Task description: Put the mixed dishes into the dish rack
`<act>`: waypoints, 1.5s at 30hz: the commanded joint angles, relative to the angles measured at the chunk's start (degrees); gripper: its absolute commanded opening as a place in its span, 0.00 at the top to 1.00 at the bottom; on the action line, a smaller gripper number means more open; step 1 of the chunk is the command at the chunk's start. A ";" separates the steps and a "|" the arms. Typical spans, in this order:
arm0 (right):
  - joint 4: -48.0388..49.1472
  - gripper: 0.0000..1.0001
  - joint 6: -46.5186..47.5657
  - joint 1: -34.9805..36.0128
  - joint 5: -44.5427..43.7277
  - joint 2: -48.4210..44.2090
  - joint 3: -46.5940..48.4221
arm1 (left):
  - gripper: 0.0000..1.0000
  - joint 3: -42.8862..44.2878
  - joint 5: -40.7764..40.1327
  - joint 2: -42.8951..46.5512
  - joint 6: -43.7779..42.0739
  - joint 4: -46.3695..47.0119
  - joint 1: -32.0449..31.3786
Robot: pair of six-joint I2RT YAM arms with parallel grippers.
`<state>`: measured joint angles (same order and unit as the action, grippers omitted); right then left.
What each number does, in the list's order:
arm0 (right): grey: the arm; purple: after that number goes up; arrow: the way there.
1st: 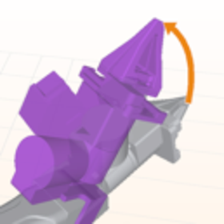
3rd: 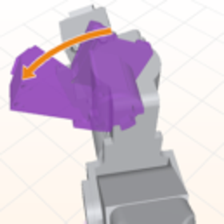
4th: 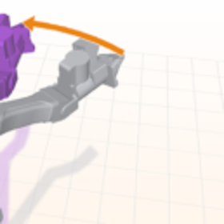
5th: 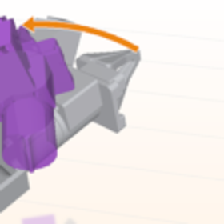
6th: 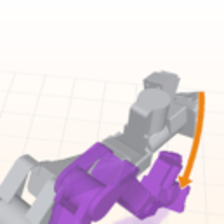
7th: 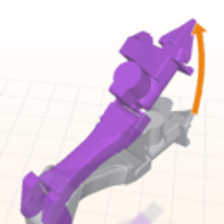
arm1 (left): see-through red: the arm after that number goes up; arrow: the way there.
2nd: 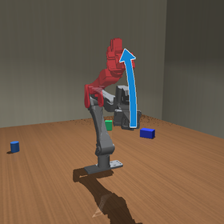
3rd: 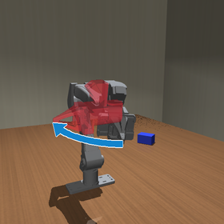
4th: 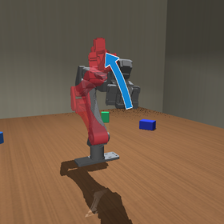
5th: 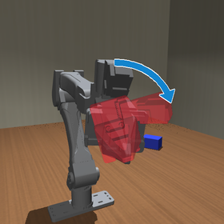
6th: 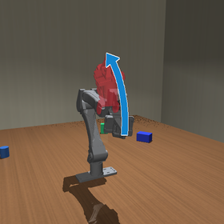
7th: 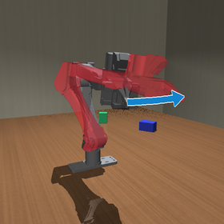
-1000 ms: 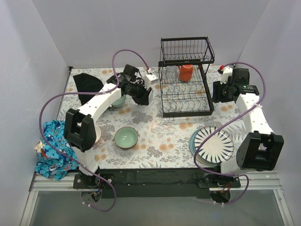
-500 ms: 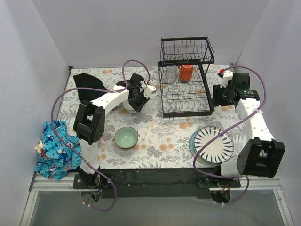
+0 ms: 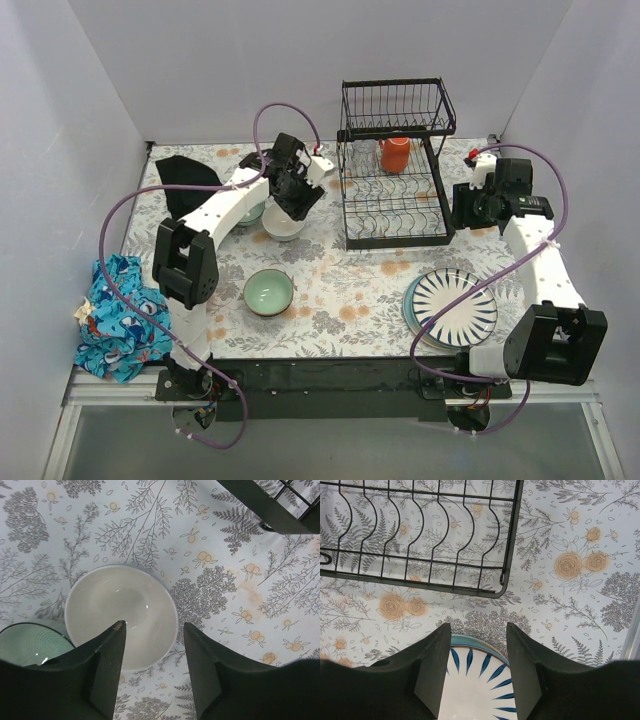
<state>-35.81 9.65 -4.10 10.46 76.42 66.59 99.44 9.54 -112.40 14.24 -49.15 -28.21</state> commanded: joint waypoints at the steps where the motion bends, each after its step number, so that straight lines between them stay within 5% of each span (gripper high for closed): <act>1: 1.54 0.43 -0.33 0.06 -0.53 -2.15 -1.19 | 0.53 3.04 -2.86 4.21 -5.43 -7.61 2.97; 12: 1.54 0.43 -0.33 0.06 -0.79 -2.95 -2.16 | 0.55 3.92 -4.09 2.80 -17.31 -9.65 12.99; 34: 1.53 0.43 -0.07 0.05 -2.28 -5.32 -5.33 | 0.58 -2.58 -5.50 -5.46 -20.92 -4.83 13.53; 38: 1.53 0.43 -0.07 -0.03 -2.81 -5.41 -4.98 | 0.67 -1.97 -6.37 -6.60 -21.18 -3.42 13.53; 39: 1.54 0.43 -0.07 -0.03 -3.16 -5.41 -4.98 | 0.81 -1.45 -6.29 -6.87 -20.84 -3.50 13.62; 42: 1.45 0.43 0.11 -0.03 -3.25 -5.58 -5.06 | 0.96 2.85 -6.11 -7.83 -19.78 -6.22 13.88; 45: 1.45 0.43 0.11 -0.03 -3.34 -5.76 -5.15 | 1.00 8.13 -6.29 -7.66 -18.29 -10.87 14.23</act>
<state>-35.81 9.63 -4.10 7.60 72.49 61.93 101.14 3.73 -120.79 -5.50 -55.48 -14.70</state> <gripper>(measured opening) 0.571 0.052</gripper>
